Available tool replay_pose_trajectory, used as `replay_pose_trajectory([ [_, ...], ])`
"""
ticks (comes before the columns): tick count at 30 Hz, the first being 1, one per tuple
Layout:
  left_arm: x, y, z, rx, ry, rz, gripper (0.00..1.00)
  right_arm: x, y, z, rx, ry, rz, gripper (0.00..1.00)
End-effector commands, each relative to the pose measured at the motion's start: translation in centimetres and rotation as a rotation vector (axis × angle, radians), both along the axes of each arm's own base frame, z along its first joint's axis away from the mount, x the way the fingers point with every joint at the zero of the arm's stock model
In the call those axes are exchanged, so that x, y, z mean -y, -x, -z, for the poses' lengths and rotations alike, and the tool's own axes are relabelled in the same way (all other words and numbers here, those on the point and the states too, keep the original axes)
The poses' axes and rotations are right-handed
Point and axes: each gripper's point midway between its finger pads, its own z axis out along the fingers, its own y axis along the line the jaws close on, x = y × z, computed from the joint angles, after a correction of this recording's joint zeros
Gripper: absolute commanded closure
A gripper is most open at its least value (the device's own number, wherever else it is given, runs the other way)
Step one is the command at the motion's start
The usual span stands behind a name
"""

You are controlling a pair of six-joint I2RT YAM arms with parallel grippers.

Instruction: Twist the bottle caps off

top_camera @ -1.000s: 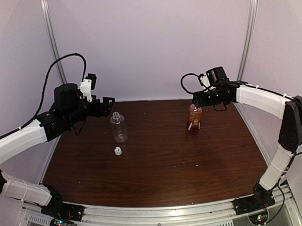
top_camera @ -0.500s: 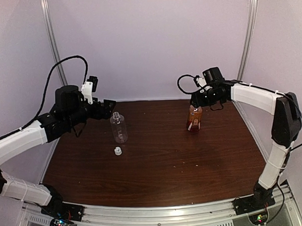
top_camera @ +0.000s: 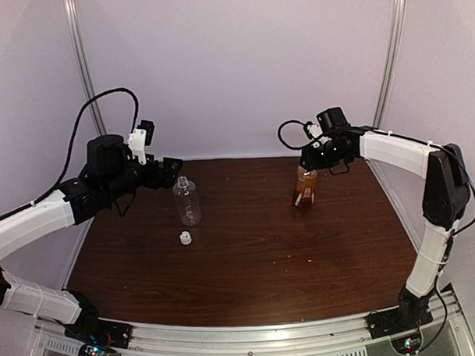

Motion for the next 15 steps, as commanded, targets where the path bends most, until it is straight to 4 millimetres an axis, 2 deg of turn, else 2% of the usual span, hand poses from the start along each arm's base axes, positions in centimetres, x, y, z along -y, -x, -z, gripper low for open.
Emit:
replay_pose_trajectory([
  [1, 0.0, -0.1, -0.8, 0.021, 0.030, 0.005, 0.02, 0.4, -0.6, -0.6, 0.011, 0.007, 0.009, 0.58],
  [6, 0.1, 0.3, -0.4, 0.000, 0.027, 0.019, 0.03, 0.6, -0.7, -0.5, 0.009, 0.017, 0.009, 0.65],
  [13, 1.2, 1.5, -0.9, -0.002, 0.071, 0.108, 0.02, -0.1, 0.3, -1.9, 0.019, -0.027, -0.034, 0.82],
  [15, 1.8, 1.9, -1.8, 0.022, 0.107, 0.148, 0.03, -0.7, 1.0, -2.6, 0.023, -0.062, -0.064, 0.85],
])
